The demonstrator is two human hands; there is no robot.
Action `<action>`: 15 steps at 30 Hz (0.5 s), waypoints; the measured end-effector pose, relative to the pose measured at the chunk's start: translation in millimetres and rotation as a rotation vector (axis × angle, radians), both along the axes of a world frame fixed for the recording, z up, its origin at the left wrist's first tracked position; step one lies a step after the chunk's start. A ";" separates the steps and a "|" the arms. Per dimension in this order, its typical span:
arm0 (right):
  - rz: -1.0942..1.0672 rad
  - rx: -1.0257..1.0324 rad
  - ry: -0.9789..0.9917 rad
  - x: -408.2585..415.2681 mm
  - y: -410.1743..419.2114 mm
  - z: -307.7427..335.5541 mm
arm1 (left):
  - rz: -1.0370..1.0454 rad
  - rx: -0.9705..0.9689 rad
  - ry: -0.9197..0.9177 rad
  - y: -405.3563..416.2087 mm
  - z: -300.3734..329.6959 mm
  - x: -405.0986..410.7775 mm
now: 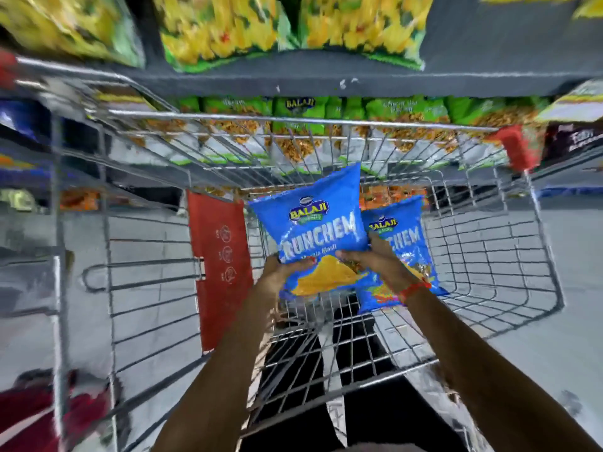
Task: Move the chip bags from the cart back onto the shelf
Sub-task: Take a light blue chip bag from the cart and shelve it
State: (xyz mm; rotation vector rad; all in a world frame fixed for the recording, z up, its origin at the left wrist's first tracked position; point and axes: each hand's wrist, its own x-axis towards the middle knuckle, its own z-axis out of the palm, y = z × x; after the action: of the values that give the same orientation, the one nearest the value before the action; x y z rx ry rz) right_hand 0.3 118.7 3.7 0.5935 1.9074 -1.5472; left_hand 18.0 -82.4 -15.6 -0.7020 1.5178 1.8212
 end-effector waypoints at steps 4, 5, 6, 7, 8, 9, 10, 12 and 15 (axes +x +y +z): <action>-0.075 -0.089 0.155 2.2 2.3 52.0 | 0.019 -0.072 0.182 5.1 63.3 -6.8; -0.086 -0.119 0.192 3.0 2.6 67.0 | 0.014 -0.068 0.229 5.5 80.2 -7.8; -0.091 -0.136 0.229 3.0 2.4 82.2 | 0.005 -0.068 0.274 4.2 94.8 -8.5; -0.098 -0.154 0.265 3.6 2.0 98.6 | -0.002 -0.066 0.321 2.7 110.6 -9.6; -0.104 -0.165 0.305 3.6 2.1 113.9 | -0.002 -0.061 0.374 0.3 128.0 -11.2; -0.110 -0.170 0.353 2.8 2.1 130.0 | 0.000 -0.051 0.430 -2.6 145.8 -14.2; -0.123 -0.177 0.399 1.8 3.0 145.4 | -0.005 -0.023 0.493 -5.0 164.6 -17.9; -0.173 -0.213 0.482 -2.2 5.6 179.3 | -0.041 0.044 0.592 -8.8 207.2 -25.7; -0.220 -0.264 0.617 -7.9 9.6 231.0 | -0.058 0.101 0.720 -8.3 267.1 -34.2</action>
State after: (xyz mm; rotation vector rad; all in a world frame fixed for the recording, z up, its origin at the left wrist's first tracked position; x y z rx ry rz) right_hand -7.6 128.4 234.7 0.2219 2.0525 -2.2803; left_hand -16.2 -90.6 251.5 0.0787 1.8257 2.2120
